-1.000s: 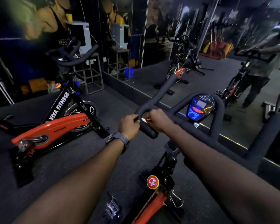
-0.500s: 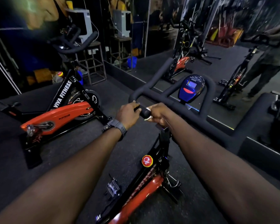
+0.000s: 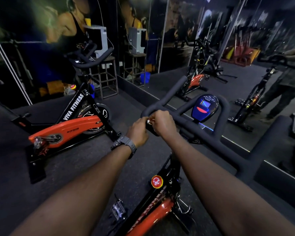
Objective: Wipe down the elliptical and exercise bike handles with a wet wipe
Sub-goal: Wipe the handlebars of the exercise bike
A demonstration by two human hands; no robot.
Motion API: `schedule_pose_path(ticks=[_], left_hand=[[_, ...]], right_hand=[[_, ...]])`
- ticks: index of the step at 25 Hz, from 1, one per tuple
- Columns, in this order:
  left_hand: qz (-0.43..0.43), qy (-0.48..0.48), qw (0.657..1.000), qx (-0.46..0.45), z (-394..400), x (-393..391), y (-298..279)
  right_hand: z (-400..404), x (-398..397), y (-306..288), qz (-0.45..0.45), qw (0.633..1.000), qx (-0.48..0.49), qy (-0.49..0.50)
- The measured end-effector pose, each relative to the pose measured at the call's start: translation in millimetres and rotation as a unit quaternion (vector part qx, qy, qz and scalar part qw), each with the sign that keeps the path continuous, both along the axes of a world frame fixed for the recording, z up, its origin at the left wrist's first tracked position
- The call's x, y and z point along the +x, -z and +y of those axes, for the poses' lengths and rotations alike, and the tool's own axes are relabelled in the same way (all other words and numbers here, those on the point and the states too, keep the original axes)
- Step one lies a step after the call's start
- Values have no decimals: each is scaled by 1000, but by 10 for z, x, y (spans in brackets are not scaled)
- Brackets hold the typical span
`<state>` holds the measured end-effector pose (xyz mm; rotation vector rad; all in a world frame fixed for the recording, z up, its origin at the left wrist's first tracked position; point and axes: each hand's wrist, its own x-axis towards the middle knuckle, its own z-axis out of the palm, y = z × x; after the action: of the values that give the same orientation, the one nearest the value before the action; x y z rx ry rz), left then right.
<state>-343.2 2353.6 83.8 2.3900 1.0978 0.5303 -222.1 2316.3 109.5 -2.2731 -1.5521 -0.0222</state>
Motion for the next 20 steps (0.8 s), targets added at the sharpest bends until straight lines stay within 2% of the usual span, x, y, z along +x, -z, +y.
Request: schedule_pose_path(ticks=[5, 8, 10, 14, 17, 20], left_hand=[[-11, -7, 1000, 1, 104, 13, 16], [-22, -16, 1000, -5, 122, 29, 44], [-9, -9, 1000, -8, 112, 14, 55], [-24, 14, 1000, -1, 163, 16, 126], [-35, 11, 999, 7, 159, 24, 157], [-41, 7, 999, 4, 151, 28, 184]], right_hand=[[-93, 183, -33, -68, 992, -92, -57], [57, 45, -71, -109, 990, -58, -64], [195, -68, -81, -103, 991, -55, -69], [143, 144, -55, -112, 984, -99, -94], [161, 191, -58, -80, 989, -86, -91], [269, 192, 1, 6, 997, -34, -65]])
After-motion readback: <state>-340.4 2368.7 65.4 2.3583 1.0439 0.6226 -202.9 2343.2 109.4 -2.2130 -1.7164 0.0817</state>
